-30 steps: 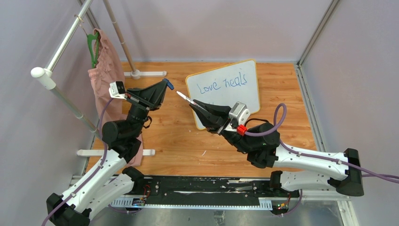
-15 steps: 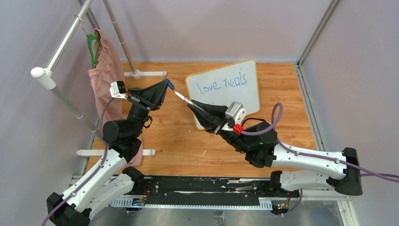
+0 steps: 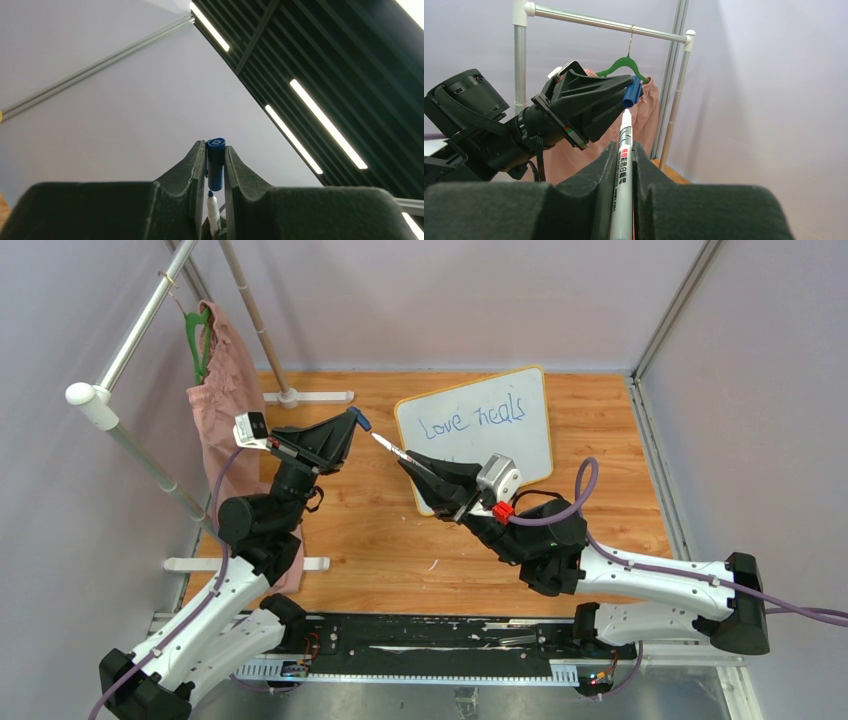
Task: Write a sentence on the whiteboard
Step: Close the whiteboard marker at the center of the board.
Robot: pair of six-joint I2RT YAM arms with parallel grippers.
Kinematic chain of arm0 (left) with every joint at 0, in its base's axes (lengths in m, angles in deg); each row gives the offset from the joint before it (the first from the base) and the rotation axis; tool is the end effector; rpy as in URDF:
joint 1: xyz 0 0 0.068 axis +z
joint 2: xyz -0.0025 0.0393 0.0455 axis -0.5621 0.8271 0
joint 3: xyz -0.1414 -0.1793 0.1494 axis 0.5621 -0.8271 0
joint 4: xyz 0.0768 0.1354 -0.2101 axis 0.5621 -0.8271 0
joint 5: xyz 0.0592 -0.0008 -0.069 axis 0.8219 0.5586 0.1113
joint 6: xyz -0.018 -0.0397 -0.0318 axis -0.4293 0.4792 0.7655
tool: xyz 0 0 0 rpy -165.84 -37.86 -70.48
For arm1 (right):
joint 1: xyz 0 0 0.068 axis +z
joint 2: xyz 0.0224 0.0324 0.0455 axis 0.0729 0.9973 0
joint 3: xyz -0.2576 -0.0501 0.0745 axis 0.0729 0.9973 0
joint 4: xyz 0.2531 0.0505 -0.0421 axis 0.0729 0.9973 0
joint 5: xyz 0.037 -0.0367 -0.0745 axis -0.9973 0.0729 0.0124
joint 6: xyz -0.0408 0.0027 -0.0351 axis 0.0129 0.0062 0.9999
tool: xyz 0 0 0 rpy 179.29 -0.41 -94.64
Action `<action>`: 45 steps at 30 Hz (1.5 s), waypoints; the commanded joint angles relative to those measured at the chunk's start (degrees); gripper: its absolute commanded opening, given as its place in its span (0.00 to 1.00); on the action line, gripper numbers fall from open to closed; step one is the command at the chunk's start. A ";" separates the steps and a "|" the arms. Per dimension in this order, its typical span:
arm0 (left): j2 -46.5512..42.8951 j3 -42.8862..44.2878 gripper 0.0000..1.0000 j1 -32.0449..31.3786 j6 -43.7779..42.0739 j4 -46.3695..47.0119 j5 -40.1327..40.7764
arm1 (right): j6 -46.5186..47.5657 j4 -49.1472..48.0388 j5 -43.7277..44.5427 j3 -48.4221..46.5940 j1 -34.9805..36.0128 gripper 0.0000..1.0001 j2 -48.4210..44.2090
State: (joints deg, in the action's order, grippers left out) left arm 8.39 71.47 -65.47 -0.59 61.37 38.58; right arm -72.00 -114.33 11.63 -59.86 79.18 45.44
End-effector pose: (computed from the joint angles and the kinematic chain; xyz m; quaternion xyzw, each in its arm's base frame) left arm 0.1363 -0.0836 0.3941 -0.1704 0.3795 -0.7612 0.4976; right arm 0.0672 0.2226 0.4345 -0.2496 0.3692 0.3895 0.8060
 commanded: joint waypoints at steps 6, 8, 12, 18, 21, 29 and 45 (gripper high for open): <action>-0.83 -0.38 0.00 -0.25 0.18 1.41 -0.35 | -0.22 -3.38 0.83 -2.30 0.72 0.00 0.06; -0.81 -0.43 0.00 -0.20 0.33 1.43 -0.45 | -0.23 -3.38 0.80 -2.36 0.72 0.00 0.14; -0.81 -0.37 0.00 -0.25 0.36 1.39 -0.59 | -0.23 -3.38 0.72 -2.57 0.72 0.00 0.31; -0.91 -0.57 0.00 -0.28 0.52 1.40 -0.78 | -0.22 -3.51 0.76 -2.91 0.76 0.00 0.66; -0.97 -0.62 0.00 -0.24 0.62 1.45 -0.76 | -0.14 -3.51 0.77 -3.00 0.75 0.00 0.93; -1.12 -0.63 0.00 -0.22 0.62 1.39 -0.88 | -0.14 -3.56 1.06 -2.97 0.76 0.00 1.11; -1.04 -0.95 0.00 -0.29 0.97 1.39 -1.46 | 0.46 -4.25 1.76 -3.82 0.76 0.00 2.22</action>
State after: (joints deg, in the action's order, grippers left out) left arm 8.11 71.13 -65.47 0.29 61.35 38.27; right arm -71.98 -115.51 11.84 -61.00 79.18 47.21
